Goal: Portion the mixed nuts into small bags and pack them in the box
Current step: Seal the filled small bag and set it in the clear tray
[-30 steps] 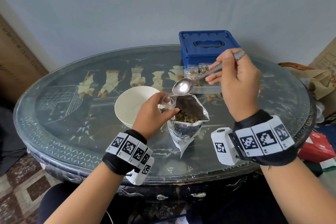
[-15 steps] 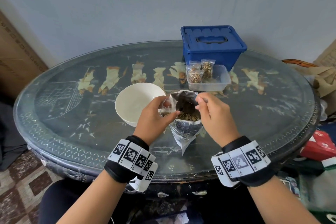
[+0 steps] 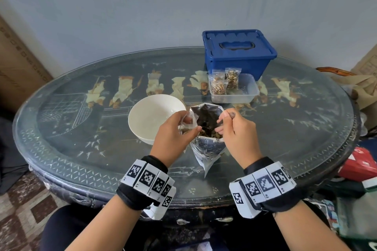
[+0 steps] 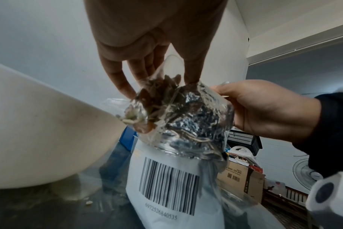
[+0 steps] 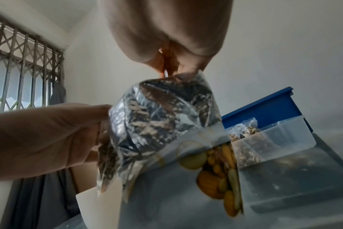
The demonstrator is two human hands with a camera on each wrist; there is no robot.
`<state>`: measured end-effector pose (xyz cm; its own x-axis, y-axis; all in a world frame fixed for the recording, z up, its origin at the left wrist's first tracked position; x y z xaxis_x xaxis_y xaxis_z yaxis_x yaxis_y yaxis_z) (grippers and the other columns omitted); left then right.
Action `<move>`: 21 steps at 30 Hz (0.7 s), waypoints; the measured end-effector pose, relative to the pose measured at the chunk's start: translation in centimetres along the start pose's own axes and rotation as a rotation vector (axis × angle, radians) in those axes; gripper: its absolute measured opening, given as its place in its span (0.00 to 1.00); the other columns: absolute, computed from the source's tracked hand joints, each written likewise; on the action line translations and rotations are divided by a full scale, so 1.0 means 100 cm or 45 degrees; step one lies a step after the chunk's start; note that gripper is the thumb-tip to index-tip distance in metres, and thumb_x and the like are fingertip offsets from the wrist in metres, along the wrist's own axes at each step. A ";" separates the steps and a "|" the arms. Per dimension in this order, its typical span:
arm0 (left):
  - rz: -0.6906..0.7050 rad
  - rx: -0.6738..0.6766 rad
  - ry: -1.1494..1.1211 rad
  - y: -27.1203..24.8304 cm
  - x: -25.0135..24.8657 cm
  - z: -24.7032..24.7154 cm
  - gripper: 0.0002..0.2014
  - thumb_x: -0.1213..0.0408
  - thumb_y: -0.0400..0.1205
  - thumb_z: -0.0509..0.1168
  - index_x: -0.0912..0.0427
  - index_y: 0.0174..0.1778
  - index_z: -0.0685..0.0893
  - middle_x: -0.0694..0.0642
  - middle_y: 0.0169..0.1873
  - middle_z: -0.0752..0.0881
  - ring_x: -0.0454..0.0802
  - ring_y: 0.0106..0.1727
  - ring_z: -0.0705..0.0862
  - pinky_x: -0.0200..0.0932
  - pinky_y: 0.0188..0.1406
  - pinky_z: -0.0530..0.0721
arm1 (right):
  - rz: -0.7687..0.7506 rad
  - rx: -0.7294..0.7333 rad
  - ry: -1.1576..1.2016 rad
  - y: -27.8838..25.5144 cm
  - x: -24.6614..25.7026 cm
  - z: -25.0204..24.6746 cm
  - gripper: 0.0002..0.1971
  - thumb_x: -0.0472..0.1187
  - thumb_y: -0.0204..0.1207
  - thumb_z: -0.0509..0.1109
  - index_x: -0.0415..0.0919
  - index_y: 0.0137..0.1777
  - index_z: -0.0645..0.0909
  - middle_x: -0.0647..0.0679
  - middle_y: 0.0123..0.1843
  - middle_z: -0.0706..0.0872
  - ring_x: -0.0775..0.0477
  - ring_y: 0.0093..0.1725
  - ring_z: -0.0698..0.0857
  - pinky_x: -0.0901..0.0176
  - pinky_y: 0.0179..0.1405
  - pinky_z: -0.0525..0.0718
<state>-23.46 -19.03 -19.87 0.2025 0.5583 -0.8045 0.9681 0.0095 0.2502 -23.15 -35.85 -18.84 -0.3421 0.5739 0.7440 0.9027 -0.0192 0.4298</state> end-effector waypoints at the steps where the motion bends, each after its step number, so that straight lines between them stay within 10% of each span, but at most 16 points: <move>1: 0.001 0.004 0.000 0.000 0.000 0.000 0.19 0.58 0.74 0.73 0.58 0.59 0.79 0.45 0.46 0.83 0.41 0.49 0.80 0.21 0.44 0.73 | 0.063 -0.007 0.018 0.002 -0.001 -0.001 0.11 0.36 0.84 0.56 0.37 0.42 0.77 0.45 0.31 0.85 0.63 0.37 0.85 0.64 0.31 0.82; 8: 0.004 0.006 -0.015 0.000 -0.001 0.000 0.19 0.59 0.74 0.73 0.58 0.59 0.79 0.45 0.45 0.83 0.40 0.48 0.80 0.17 0.43 0.71 | 0.476 -0.163 0.375 0.010 -0.005 -0.014 0.15 0.35 0.84 0.53 0.43 0.36 0.74 0.41 0.33 0.86 0.50 0.30 0.89 0.58 0.30 0.88; 21: 0.049 0.096 0.113 0.007 -0.003 -0.008 0.24 0.56 0.73 0.74 0.60 0.62 0.80 0.46 0.47 0.82 0.42 0.49 0.79 0.16 0.42 0.71 | 0.654 -0.334 0.606 0.017 -0.016 -0.041 0.13 0.35 0.85 0.53 0.40 0.40 0.74 0.40 0.33 0.86 0.50 0.24 0.86 0.63 0.24 0.86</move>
<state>-22.99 -18.51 -18.97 0.2288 0.6283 -0.7435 0.9690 -0.0737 0.2359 -22.15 -40.14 -17.19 -0.0236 0.0246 0.9994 0.9079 -0.4181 0.0317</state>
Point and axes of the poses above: each hand's wrist, its own y-axis towards the middle knuckle, its own z-axis out of the palm, x = y × z, the point moved 3 cm from there along y, towards the middle knuckle
